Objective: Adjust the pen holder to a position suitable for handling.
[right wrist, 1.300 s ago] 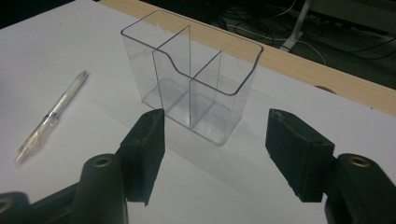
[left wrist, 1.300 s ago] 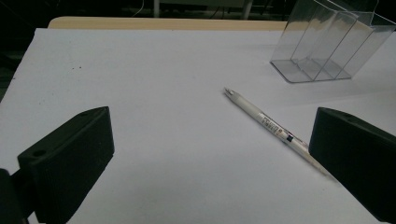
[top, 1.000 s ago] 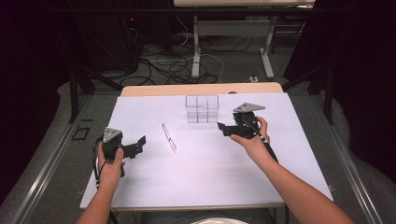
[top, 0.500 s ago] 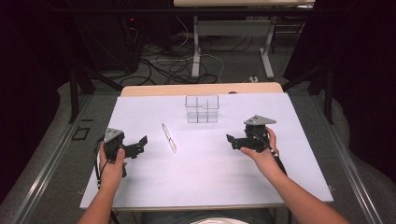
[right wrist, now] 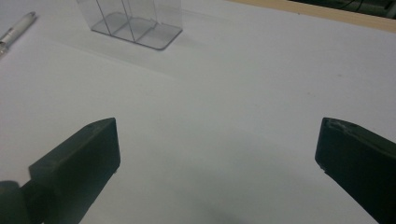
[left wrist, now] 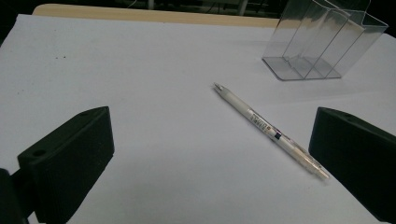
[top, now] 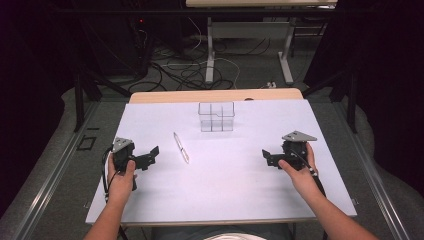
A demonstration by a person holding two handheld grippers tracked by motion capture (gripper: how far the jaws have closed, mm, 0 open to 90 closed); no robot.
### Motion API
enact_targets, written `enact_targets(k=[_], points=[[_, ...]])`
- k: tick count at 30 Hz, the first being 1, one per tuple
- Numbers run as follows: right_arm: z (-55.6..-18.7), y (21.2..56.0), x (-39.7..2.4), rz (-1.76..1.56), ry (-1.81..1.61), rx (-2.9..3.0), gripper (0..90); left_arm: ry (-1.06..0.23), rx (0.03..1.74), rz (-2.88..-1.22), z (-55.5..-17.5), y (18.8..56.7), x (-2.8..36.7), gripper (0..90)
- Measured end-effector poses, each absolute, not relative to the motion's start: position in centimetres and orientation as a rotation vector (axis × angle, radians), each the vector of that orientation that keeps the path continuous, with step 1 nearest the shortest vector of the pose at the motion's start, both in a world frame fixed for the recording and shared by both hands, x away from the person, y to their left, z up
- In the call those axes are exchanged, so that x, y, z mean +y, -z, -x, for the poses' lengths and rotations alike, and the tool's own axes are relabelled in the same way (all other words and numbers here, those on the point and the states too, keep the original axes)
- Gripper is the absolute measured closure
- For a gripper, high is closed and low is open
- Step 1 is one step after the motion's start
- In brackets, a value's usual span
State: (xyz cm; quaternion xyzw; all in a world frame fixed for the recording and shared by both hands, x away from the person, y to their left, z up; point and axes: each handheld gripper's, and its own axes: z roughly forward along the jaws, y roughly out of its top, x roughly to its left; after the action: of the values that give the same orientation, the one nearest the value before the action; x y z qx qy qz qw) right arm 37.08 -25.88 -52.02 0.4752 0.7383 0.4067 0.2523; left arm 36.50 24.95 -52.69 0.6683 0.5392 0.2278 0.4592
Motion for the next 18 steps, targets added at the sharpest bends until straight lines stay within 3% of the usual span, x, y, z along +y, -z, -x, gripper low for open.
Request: enact_targets(k=[9, 18], points=[[-37.0, 52.7, -27.9, -1.336, -1.116, 1.979, 0.0, -0.549, 1.345, -1.636, -36.7, 52.8, 24.9, 0.1], [-37.3, 53.5, -30.4, -1.430, -1.109, 1.932, 0.0, -0.456, 1.373, -1.610, -37.0, 52.8, 24.7, 0.1]])
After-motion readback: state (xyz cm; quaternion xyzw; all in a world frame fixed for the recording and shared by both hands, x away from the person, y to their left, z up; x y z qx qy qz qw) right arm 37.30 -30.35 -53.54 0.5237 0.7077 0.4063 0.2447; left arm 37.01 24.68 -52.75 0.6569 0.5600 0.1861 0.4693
